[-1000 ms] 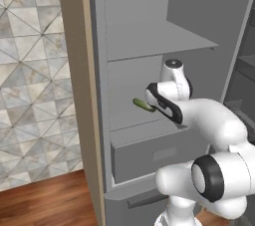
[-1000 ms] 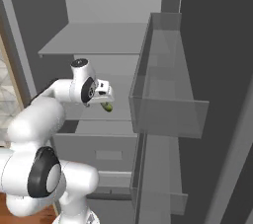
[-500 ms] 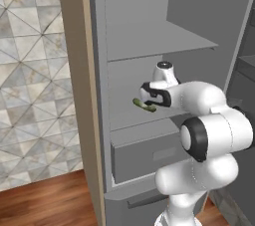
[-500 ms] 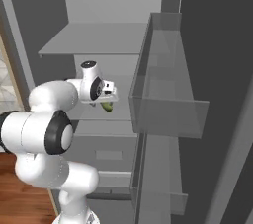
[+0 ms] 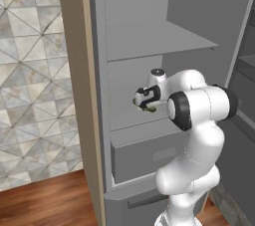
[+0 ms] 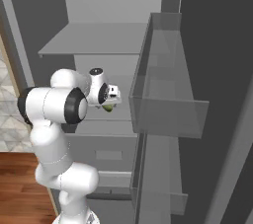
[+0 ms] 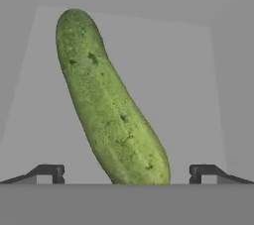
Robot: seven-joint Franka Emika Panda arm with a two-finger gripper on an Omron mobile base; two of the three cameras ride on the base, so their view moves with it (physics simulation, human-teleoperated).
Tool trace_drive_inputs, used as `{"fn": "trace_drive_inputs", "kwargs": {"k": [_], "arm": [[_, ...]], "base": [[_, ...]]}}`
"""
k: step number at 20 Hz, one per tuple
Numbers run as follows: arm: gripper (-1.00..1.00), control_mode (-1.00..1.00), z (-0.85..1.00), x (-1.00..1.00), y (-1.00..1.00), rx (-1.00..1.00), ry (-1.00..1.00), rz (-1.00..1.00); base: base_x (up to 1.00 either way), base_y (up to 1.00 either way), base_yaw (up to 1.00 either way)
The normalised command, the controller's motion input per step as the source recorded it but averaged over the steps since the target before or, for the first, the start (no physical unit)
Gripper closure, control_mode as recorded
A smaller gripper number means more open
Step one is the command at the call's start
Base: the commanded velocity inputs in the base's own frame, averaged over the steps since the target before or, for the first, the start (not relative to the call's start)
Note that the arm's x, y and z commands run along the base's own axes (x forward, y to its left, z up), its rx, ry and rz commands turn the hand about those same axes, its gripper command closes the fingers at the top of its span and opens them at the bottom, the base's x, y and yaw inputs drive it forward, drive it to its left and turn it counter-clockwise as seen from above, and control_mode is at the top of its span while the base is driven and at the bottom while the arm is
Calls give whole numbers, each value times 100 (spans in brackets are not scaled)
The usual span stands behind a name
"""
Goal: Place the cold items (mushroom and cucumber) from the fridge in one tupperware on the dining counter. Place the warm items (kebab skewer and hot dog) in the stove area in another tupperware.
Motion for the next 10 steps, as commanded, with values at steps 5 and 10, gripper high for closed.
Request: {"fn": "trace_drive_inputs", "kwargs": {"k": [5, 10], "arm": [[-100, -100, -51, 70, 3, 0, 3, 5], [-100, -100, -15, 14, 0, 0, -1, 1]], "base": [[0, 0, 0], [0, 0, 0]]}}
